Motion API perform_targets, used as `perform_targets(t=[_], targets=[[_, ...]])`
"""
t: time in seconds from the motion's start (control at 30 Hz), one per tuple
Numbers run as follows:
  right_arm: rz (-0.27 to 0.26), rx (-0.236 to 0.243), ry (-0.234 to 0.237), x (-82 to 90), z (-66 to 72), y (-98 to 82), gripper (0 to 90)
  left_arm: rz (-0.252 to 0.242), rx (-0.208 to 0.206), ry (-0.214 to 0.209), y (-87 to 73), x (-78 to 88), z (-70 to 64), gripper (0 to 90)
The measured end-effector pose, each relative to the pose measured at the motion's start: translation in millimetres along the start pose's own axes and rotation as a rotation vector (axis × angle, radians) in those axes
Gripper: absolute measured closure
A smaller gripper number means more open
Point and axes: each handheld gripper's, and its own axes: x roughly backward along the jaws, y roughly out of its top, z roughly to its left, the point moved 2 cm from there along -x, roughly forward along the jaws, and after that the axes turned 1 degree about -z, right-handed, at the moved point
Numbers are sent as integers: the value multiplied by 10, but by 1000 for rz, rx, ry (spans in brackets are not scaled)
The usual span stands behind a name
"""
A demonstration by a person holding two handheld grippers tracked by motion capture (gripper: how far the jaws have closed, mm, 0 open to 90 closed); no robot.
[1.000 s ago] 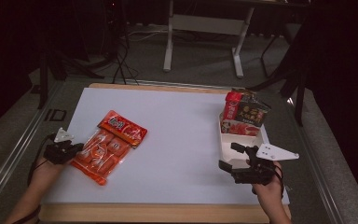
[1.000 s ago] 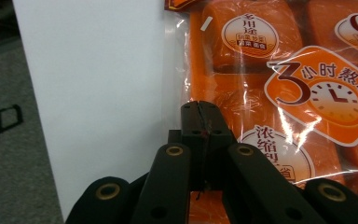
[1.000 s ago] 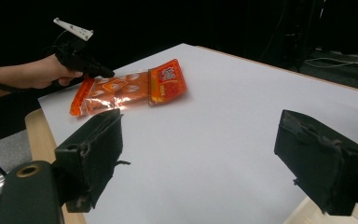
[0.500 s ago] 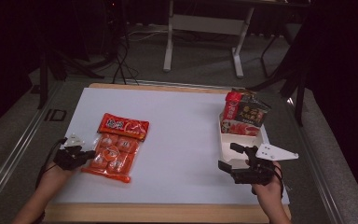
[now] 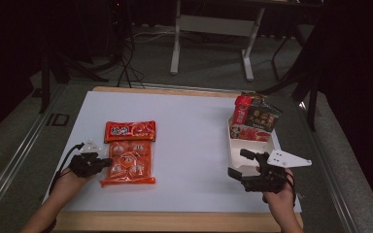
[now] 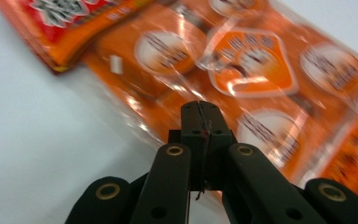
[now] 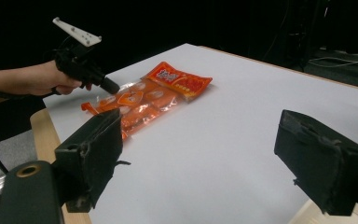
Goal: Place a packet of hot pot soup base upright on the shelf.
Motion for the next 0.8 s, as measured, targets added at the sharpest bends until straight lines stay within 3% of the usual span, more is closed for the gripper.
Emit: perform_targets(t=[0.13, 0.27, 0.4, 0.5, 0.57, 0.8], targets=[[7, 8, 4, -22, 17, -14, 151, -25, 44, 48, 69, -43, 151, 897], [12, 10, 5, -31, 20, -20, 151, -23, 69, 65, 111, -118, 265, 897], [4, -1, 6, -15, 5, -24, 151, 0, 60, 66, 120, -211, 273, 897], [5, -9, 7, -9, 1, -30, 151, -4, 76, 54, 145, -229, 276, 898], [6, -6, 6, -12, 3, -33, 151, 2, 59, 61, 156, -244, 253, 898], [10, -5, 14, -29, 7, -39, 151, -2, 57, 51, 192, -267, 214, 899]])
